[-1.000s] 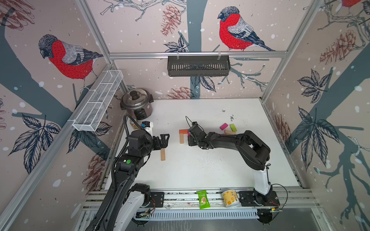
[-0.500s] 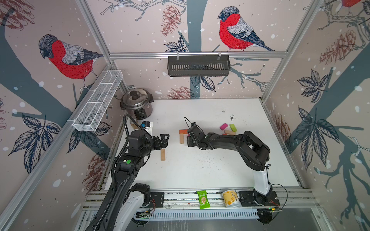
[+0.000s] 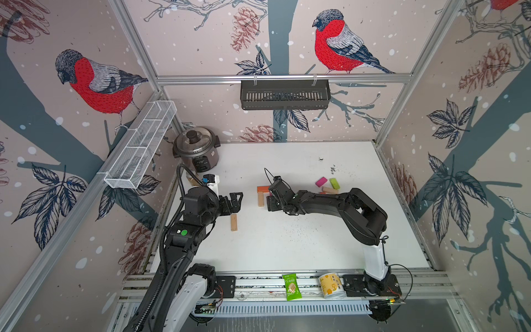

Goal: Assemble the letter p with building blocks
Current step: Assemble the building block at the center of the board.

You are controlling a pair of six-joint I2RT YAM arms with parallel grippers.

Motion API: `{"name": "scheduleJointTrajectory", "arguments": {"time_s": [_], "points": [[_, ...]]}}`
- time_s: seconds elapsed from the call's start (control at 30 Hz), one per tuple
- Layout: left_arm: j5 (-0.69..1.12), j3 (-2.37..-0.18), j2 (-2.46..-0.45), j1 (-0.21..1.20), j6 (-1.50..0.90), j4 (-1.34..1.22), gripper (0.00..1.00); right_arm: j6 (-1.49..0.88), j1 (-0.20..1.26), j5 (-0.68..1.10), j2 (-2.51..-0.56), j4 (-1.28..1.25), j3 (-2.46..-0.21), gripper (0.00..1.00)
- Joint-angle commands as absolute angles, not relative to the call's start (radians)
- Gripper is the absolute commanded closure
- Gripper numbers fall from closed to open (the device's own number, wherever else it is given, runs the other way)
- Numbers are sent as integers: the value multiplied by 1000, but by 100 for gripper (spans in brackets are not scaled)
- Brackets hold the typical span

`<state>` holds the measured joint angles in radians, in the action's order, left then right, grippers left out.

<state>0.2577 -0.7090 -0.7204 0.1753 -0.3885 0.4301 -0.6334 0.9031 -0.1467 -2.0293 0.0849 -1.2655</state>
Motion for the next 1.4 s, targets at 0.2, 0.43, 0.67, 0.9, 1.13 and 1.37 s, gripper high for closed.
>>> {"name": "scheduleJointTrajectory", "arguments": {"time_s": [0.2,0.43,0.67,0.9,1.13,1.37], "points": [[265,-709,-720,173,-382,397,3,-637,903,-118,-1977,131,-1277,26],[267,-710,-721,173,-381,397,3,-591,893,-118,-1865,161,-1283,24],[322,-703,-712,173,-370,378,2,-506,795,-53,-1778,166,-1201,44],[412,-686,-734,172,-346,342,3,-429,737,30,-1819,132,-1153,74],[527,-676,-798,175,-332,311,3,-426,732,88,-1864,50,-1114,79],[538,-680,-863,176,-330,323,2,-435,730,128,-1909,9,-1114,79]]}}
